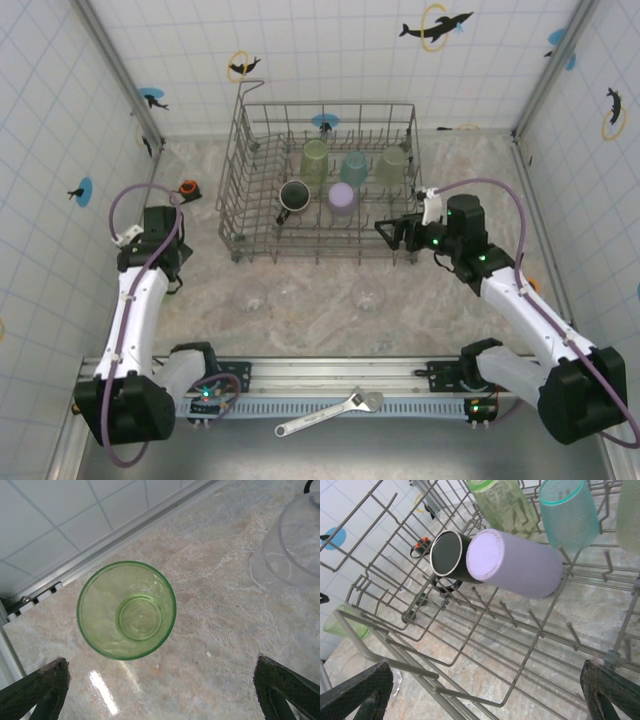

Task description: Load the cups into the dish rack

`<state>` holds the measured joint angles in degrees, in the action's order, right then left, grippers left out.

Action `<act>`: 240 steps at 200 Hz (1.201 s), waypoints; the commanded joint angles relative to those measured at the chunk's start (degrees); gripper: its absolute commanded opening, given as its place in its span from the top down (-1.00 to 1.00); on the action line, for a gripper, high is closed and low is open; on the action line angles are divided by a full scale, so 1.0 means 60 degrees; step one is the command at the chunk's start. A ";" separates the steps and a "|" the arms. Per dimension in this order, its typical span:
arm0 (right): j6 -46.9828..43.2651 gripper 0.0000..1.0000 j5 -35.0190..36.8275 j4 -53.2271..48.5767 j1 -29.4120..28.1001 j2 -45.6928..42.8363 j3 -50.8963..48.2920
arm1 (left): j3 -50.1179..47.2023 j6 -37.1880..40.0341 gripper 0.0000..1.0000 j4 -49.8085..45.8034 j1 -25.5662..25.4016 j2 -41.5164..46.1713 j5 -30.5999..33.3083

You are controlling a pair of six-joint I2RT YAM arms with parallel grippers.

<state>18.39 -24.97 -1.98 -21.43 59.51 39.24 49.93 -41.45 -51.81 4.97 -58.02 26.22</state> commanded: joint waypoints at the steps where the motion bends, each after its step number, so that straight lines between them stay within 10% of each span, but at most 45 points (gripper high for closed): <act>1: -0.0009 -0.99 -0.0050 0.0042 -0.0268 0.0104 0.0138 | -0.0373 0.0663 -0.95 0.0537 0.0354 -0.0254 -0.0729; 130: 0.0395 -0.99 0.0412 -0.0326 -0.1139 0.0156 0.0853 | -0.1008 0.1989 -0.81 0.2536 0.1646 -0.1419 -0.2068; 240: 0.0241 -0.99 0.0998 -0.0315 -0.1350 0.0720 0.1128 | -0.1384 0.2185 0.01 0.3046 0.1767 -0.2144 -0.1879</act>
<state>20.29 -20.10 -4.14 -29.26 63.24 43.90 42.78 -29.32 -34.26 15.11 -69.73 14.79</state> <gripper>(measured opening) 0.995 0.559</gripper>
